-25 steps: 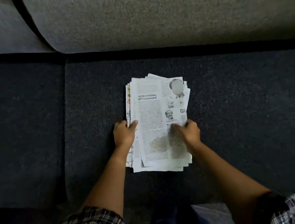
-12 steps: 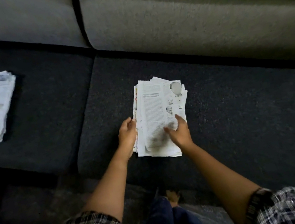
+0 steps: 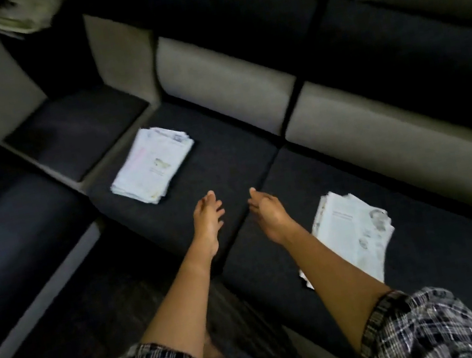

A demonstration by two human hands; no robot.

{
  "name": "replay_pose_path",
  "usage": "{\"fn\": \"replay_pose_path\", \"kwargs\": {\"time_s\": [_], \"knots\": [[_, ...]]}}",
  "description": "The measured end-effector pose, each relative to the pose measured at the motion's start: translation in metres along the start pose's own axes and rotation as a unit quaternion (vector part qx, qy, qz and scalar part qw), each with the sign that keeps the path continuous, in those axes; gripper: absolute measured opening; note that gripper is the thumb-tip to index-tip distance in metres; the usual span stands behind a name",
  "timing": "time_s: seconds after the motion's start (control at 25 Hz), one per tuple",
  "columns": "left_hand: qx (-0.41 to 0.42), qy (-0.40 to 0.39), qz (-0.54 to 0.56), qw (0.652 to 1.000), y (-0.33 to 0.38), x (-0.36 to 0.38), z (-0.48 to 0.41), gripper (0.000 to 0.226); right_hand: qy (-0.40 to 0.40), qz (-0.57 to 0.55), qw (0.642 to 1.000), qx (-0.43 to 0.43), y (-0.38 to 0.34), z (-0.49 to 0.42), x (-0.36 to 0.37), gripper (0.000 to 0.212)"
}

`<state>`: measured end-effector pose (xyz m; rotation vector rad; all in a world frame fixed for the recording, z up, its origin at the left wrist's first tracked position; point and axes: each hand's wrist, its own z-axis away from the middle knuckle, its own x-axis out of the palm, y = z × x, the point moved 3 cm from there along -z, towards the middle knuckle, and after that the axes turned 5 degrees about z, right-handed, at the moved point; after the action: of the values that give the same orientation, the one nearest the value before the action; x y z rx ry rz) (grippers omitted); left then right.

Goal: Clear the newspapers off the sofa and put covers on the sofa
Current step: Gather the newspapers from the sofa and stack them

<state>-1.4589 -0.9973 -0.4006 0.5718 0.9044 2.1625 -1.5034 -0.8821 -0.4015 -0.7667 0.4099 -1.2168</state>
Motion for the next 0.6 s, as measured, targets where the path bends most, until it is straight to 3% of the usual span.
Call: {"fn": "replay_pose_path", "kwargs": {"time_s": [0.32, 0.48, 0.6], "knots": [[0.108, 0.091, 0.058, 0.988, 0.187, -0.183, -0.043, 0.027, -0.091, -0.002, 0.994, -0.054, -0.114, -0.044, 0.256, 0.047], [0.119, 0.114, 0.088, 0.982, 0.243, -0.253, -0.07, 0.042, -0.119, 0.023, 0.991, -0.05, -0.137, -0.069, 0.342, 0.053], [0.127, 0.136, 0.109, 0.976, 0.282, -0.292, -0.098, 0.038, -0.14, 0.042, 0.988, -0.046, -0.154, -0.098, 0.401, 0.054]]}}
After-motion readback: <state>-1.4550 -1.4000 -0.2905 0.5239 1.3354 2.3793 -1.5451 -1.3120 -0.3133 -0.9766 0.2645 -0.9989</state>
